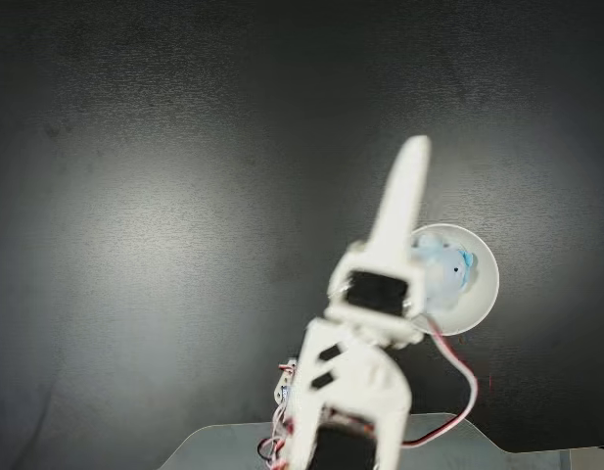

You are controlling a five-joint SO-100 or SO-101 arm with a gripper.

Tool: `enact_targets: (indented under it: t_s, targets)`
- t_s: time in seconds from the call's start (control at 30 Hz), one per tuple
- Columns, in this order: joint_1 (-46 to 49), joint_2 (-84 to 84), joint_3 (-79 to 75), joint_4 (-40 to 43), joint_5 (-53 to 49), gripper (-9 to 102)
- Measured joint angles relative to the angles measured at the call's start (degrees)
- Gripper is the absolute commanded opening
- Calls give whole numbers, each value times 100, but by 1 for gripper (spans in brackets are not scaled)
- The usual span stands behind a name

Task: Grasp a skyblue doll and put it in the white bowl.

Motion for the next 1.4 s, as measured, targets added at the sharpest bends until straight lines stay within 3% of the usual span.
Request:
enact_targets:
  t_s: [0.2,0.4,0.43,0.57,0.97,1.2,1.4]
  targets:
    - [-809,325,-149,281,141,38]
    - [-879,272,-149,1020,158,-2]
    - [-932,272,-149,1081,193,-4]
    - [-1204,264,-149,1151,308,4]
    - [-1354,677,281,1371,343,4]
    - [-1380,2602,3050,1134,369,4]
    - [-1371,4887,5818,-352,369,1]
